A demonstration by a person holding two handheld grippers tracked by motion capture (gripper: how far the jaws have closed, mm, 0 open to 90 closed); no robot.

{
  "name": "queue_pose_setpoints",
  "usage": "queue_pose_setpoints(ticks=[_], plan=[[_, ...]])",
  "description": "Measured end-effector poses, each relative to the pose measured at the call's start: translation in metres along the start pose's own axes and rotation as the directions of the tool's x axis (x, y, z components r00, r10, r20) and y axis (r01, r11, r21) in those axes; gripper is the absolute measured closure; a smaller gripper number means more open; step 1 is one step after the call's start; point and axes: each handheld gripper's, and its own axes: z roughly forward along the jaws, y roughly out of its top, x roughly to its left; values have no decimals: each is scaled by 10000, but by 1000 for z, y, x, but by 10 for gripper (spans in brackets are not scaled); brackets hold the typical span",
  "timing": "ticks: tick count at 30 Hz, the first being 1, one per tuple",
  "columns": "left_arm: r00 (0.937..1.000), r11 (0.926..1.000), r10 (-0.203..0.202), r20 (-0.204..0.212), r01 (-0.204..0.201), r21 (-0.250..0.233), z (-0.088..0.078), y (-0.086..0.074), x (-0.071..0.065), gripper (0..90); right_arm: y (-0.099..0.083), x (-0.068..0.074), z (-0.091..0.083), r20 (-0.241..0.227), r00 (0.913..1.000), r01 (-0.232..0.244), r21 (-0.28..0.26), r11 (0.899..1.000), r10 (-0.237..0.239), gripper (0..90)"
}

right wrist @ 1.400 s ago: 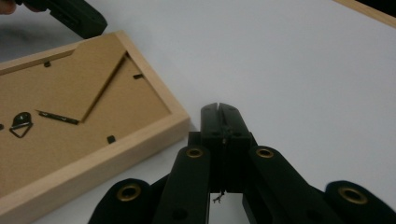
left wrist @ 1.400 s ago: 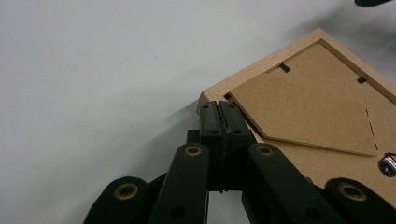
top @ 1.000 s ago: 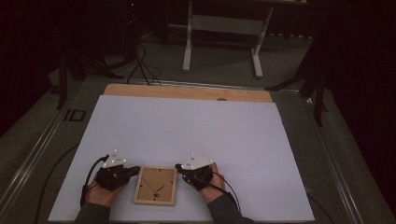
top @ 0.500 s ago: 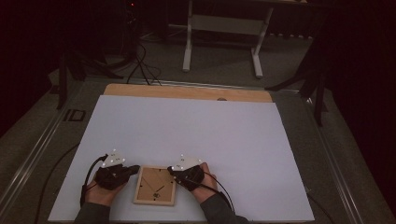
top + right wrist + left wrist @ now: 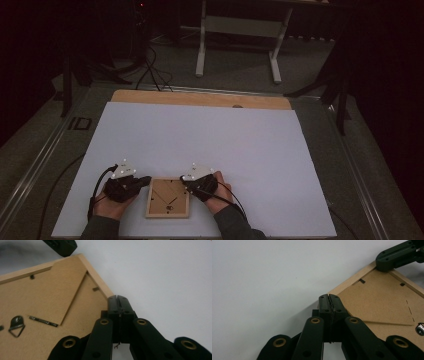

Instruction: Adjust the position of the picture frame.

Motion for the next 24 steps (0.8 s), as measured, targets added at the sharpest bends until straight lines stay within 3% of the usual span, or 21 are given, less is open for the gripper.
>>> queue_pose_setpoints(ticks=[8, 15, 24], plan=[[9996, 9998, -199, -192, 199, -10, 12, 5, 7, 895, 3, -10, 3, 329, 9994, 51, 170, 9998, -57, 898], [9984, 9999, 37, -563, -43, -96, 17, 12, 7, 895, 4, -13, 5, 325, 9995, 7, 192, 9998, -13, 898], [9992, 9997, 0, -409, -9, -226, 27, 16, 12, 895, 4, -16, 6, 181, 9998, -41, 185, 9998, 38, 898]])
